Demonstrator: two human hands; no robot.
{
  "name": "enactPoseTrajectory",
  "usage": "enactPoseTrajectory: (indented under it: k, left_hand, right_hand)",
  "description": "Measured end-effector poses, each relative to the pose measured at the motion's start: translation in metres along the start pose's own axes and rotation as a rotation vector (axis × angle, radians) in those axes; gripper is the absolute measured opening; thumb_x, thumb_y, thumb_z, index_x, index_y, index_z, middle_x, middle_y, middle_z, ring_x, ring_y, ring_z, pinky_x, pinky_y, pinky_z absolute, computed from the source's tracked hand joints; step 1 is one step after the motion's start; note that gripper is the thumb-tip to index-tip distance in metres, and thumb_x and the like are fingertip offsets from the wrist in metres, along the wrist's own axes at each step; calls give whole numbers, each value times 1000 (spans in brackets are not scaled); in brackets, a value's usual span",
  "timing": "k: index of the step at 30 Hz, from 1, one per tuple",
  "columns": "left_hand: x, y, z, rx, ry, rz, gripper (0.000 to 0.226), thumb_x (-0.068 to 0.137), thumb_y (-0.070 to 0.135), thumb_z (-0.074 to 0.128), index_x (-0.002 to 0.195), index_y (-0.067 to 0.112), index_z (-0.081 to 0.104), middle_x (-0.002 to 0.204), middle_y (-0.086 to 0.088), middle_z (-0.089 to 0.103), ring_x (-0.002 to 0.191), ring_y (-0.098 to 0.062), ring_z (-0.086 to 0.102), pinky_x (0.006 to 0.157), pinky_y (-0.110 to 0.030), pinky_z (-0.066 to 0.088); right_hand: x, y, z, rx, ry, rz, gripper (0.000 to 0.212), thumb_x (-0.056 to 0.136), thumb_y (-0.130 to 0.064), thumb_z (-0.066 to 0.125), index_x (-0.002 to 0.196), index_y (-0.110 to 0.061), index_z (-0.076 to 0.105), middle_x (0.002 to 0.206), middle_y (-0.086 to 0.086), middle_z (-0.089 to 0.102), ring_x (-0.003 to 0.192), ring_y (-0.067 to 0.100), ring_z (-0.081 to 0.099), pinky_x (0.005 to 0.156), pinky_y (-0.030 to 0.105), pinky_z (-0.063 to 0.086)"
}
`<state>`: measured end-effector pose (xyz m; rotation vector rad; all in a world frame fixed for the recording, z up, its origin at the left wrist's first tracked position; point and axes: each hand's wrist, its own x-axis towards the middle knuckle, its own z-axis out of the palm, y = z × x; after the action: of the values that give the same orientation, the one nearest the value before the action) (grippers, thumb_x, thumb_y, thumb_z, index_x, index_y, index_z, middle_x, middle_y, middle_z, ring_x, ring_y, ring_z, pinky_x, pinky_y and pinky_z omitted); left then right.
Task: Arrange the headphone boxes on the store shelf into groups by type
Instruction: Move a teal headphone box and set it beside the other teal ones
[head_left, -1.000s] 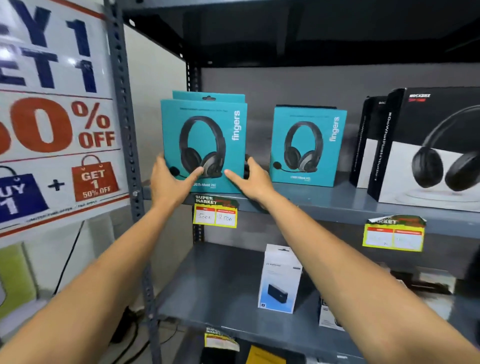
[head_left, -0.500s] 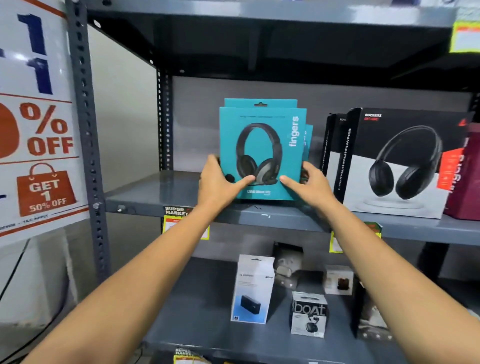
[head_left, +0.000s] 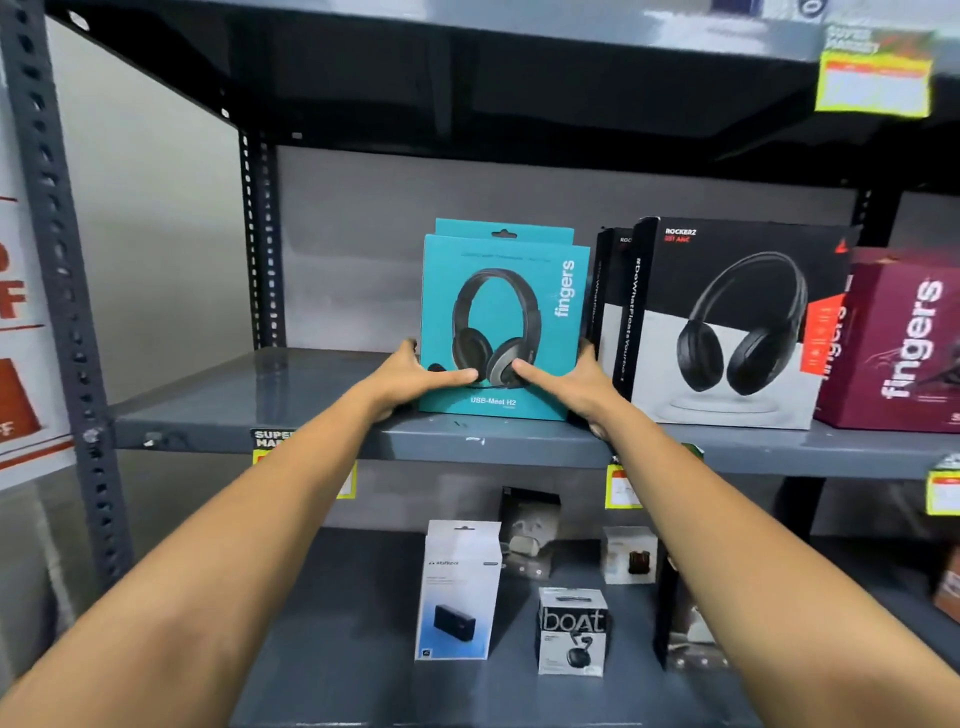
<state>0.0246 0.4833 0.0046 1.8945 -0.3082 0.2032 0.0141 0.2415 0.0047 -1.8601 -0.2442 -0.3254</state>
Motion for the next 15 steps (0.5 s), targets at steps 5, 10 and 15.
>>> enactPoseTrajectory:
  k: [5, 10, 15]
  left_hand:
    - [7, -6, 6, 35, -117, 78, 85, 59, 40, 90, 131, 23, 48, 121, 6, 66, 107, -11, 65, 86, -25, 54]
    - [7, -10, 7, 78, -29, 141, 79, 55, 44, 90, 122, 23, 55, 114, 8, 69, 102, -11, 67, 91, -35, 55]
    - [2, -11, 6, 211, 38, 181, 82, 48, 62, 85, 117, 29, 57, 113, 12, 69, 101, -9, 66, 87, -32, 55]
  right_hand:
    - [13, 6, -2, 53, -114, -25, 67, 62, -43, 87, 118, -25, 53, 122, 0, 65, 107, 13, 62, 92, 30, 52]
    - [15, 10, 1, 107, -97, -57, 48, 70, -28, 85, 112, -20, 63, 108, -5, 70, 101, 12, 66, 81, 23, 54]
    - [10, 11, 0, 87, -47, -80, 56, 70, -30, 84, 119, -15, 61, 105, -5, 68, 98, 9, 64, 79, 21, 52]
